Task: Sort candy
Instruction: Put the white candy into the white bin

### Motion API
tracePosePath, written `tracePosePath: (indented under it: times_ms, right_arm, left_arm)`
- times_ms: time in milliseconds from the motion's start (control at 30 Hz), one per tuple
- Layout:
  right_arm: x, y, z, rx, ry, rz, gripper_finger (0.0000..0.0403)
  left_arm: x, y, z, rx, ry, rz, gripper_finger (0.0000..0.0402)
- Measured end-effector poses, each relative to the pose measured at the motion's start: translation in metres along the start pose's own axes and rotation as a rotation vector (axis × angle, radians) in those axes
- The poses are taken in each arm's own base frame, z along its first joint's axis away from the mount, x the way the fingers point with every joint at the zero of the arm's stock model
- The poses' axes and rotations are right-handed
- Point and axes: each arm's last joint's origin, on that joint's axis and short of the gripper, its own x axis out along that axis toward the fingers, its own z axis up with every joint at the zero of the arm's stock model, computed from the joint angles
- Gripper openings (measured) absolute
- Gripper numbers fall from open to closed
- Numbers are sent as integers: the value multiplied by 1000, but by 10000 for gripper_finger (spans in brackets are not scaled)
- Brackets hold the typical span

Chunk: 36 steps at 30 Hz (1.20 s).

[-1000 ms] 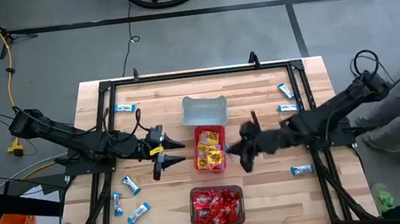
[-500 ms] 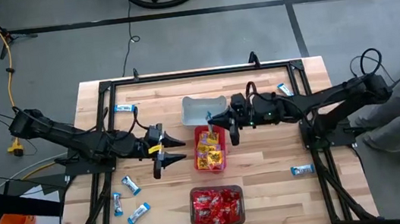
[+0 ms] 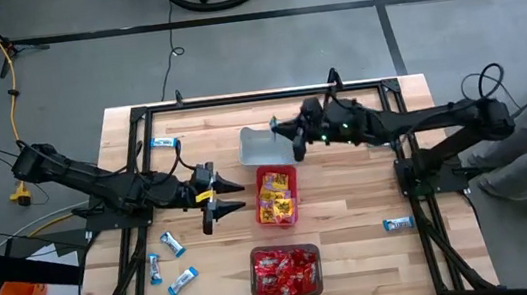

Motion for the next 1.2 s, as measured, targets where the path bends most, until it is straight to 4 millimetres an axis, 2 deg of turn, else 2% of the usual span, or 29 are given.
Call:
tracePosePath:
  times_ms: [100,333,467,567,633,867,967,1100,1200]
  right_arm:
    - [18,-16,-8,20,40,-39,0]
    - [70,-45,-42,66,177,-165,0]
    - [82,-53,-57,97,235,-206,1]
    - [84,-54,-64,65,273,-213,21]
    - [84,-56,-64,67,284,-222,52]
    - [79,-56,-64,98,334,-207,209]
    - [77,-55,-63,114,375,-154,259]
    - [66,-50,-45,173,364,-28,280]
    - [48,-40,-22,168,296,32,281]
  left_arm:
    - [0,0,0,7,1,0,211]
    - [0,0,0,7,0,0,211]
    - [0,0,0,7,0,0,211]
    - [0,0,0,7,0,0,211]
    - [0,0,0,7,2,-4,211]
    - [0,-1,0,8,13,-29,211]
    - [0,-1,0,7,12,-29,211]
    - [-5,-1,4,1,-14,-31,211]
    - [-12,3,13,-1,-58,-16,211]
